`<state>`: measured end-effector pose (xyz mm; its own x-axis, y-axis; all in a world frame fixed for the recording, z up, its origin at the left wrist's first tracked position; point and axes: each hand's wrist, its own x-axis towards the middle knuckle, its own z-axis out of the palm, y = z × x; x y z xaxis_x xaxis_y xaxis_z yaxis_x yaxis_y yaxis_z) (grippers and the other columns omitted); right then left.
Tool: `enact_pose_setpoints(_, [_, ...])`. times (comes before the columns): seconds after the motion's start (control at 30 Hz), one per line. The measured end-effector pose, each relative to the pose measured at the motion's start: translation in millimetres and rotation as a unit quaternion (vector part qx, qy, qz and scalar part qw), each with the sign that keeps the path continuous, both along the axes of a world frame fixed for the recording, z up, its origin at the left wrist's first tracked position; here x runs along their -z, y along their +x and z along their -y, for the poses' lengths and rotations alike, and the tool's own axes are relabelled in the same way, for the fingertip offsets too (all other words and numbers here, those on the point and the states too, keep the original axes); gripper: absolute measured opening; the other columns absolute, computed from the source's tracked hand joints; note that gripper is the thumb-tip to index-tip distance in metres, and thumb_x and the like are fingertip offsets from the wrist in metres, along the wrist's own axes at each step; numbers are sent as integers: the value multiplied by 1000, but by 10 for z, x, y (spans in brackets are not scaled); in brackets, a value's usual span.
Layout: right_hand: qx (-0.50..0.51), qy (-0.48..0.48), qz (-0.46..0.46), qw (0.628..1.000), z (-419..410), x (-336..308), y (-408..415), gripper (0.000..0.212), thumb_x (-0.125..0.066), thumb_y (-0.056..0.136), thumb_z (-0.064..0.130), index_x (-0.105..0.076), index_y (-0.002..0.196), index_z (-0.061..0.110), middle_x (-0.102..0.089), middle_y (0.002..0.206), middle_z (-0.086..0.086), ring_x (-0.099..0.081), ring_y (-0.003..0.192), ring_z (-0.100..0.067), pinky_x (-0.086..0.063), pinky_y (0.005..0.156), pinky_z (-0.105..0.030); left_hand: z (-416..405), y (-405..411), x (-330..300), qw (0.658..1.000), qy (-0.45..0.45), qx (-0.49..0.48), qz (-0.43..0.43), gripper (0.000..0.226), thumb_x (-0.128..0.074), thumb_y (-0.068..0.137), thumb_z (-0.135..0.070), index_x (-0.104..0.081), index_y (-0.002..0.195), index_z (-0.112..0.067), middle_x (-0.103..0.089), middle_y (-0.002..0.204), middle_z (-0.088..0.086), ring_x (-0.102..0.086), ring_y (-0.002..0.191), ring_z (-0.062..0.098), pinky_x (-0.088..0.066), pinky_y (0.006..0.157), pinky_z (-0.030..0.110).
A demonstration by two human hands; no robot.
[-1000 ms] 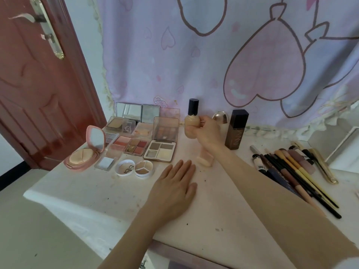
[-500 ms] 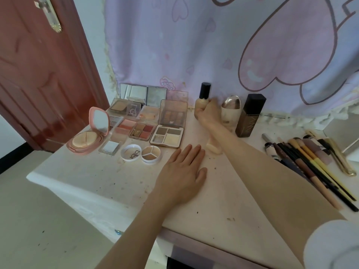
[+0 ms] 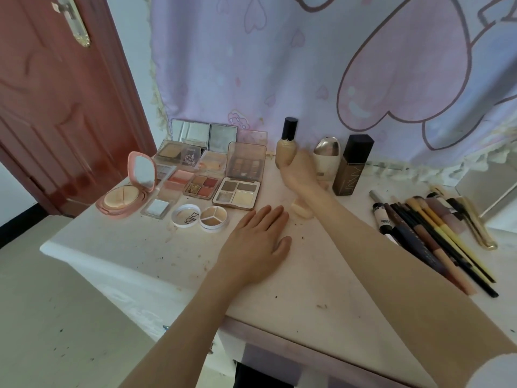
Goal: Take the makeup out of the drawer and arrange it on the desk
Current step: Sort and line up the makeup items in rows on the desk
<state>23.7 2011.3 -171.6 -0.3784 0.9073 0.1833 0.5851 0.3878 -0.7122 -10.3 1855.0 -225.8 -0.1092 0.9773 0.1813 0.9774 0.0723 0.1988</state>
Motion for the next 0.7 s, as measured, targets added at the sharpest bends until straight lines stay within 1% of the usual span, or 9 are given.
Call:
enact_pose_setpoints(0.1, [-21, -32, -25, 999, 214, -19, 281, 30, -51, 93, 19, -49, 120, 6, -52, 98, -1, -53, 95, -18, -42, 80, -31, 5, -2, -19, 1000, 2, -3, 14, 53, -27, 98, -41, -19, 147, -24, -13, 156, -9, -5, 143, 8, 3, 113, 24])
enact_pose_setpoints(0.17, [-28, -51, -96, 994, 328, 21, 548, 24, -54, 92, 19, -59, 113, 8, -61, 99, -2, -60, 98, -20, -48, 90, -36, 18, 22, -15, 1000, 2, -12, 11, 53, -27, 98, -40, -19, 147, -24, -14, 156, -10, -6, 143, 8, 3, 113, 23])
enact_pose_setpoints(0.23, [6, -51, -144, 988, 368, 94, 843, 11, -57, 90, 21, -62, 98, 15, -66, 95, -3, -63, 92, -22, -51, 87, -39, 27, 62, 0, 1000, 11, -25, -5, 52, -26, 98, -39, -20, 147, -23, -15, 156, -8, -7, 143, 9, 2, 113, 24])
enact_pose_setpoints(0.3, [67, -35, -151, 986, 308, 160, 1085, 7, -59, 88, 22, -55, 92, 19, -62, 92, 0, -61, 90, -19, -49, 78, -31, 27, 93, 9, 999, 22, -32, -13, 51, -27, 98, -37, -22, 147, -22, -17, 155, -7, -9, 143, 10, 0, 113, 25])
enact_pose_setpoints(0.33, [96, -25, -144, 985, 258, 170, 1168, 13, -60, 87, 23, -52, 94, 17, -59, 91, 1, -59, 90, -18, -45, 74, -27, 26, 106, 10, 999, 25, -35, -15, 51, -27, 98, -37, -22, 146, -22, -17, 155, -7, -10, 143, 10, -1, 113, 25])
enact_pose_setpoints(0.4, [128, -13, -133, 983, 122, 162, 1241, 33, -64, 84, 26, -48, 107, 10, -55, 99, -3, -55, 97, -21, -40, 77, -27, 22, 137, 14, 999, 30, -42, -18, 50, -27, 98, -36, -23, 146, -22, -18, 155, -6, -11, 143, 10, -2, 113, 26])
enact_pose_setpoints(0.5, [116, -19, -96, 988, -71, 114, 1197, 64, -68, 80, 32, -38, 127, 1, -44, 125, -14, -45, 114, -26, -40, 97, -36, 22, 170, 13, 998, 34, -49, -18, 49, -28, 98, -35, -25, 146, -22, -20, 154, -6, -12, 142, 11, -4, 114, 26])
enact_pose_setpoints(0.57, [111, -19, -81, 990, -176, 96, 1135, 69, -69, 79, 34, -38, 128, -2, -43, 128, -16, -43, 118, -29, -37, 102, -41, 22, 176, 8, 998, 39, -49, -11, 49, -29, 98, -35, -26, 145, -22, -21, 154, -6, -13, 142, 11, -5, 114, 26])
enact_pose_setpoints(0.7, [114, -24, -61, 991, -298, 122, 1020, 58, -67, 82, 35, -46, 121, -2, -52, 123, -18, -47, 116, -33, -38, 101, -43, 17, 158, 0, 998, 50, -45, 5, 48, -31, 97, -36, -29, 144, -23, -24, 153, -7, -15, 141, 10, -5, 113, 24])
